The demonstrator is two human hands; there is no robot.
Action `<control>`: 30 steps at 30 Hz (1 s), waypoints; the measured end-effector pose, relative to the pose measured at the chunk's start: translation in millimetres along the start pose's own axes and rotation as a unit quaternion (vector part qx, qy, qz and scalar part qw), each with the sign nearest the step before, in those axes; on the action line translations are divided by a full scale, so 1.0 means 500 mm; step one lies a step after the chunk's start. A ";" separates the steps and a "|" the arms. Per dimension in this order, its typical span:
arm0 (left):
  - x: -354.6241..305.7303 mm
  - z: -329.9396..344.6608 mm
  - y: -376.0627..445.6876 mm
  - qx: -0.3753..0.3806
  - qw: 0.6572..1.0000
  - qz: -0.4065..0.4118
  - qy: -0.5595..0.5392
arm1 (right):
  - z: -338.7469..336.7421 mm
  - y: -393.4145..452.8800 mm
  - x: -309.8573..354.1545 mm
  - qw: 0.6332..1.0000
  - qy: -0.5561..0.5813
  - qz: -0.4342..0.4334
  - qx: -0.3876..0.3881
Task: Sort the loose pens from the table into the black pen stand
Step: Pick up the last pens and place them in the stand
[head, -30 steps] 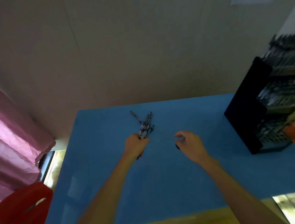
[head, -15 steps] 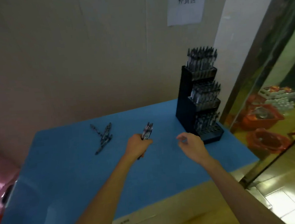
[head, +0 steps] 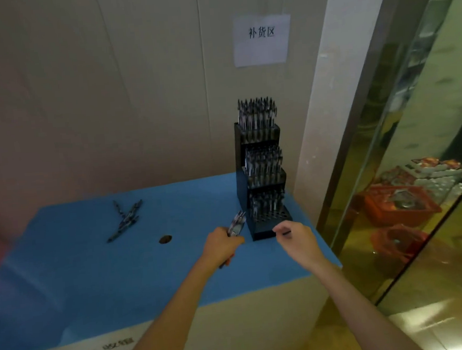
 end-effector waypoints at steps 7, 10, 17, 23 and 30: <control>-0.062 0.049 0.024 -0.019 1.000 -0.005 -0.007 | -0.033 0.032 0.015 0.998 0.049 -0.041 0.024; -0.073 0.057 0.052 -0.020 1.000 -0.002 -0.017 | -0.036 0.062 0.009 0.994 0.093 -0.050 0.036; -0.064 0.084 0.124 0.014 0.997 0.010 -0.078 | -0.015 0.128 -0.005 0.957 0.256 -0.031 0.131; -0.065 0.077 0.174 -0.002 0.995 0.002 -0.100 | -0.004 0.193 -0.017 0.934 0.318 -0.030 0.159; -0.072 0.081 0.202 0.006 0.996 -0.004 -0.092 | -0.006 0.235 -0.057 0.929 0.349 0.012 0.120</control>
Point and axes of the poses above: each hand's wrist, its own y-axis towards the middle knuckle, its own z-axis out of the palm, x = y × z, the point moved 8 cm from there along y, towards the middle knuckle, and after that the axes turned 15 degrees about x, right-handed, at the moved point
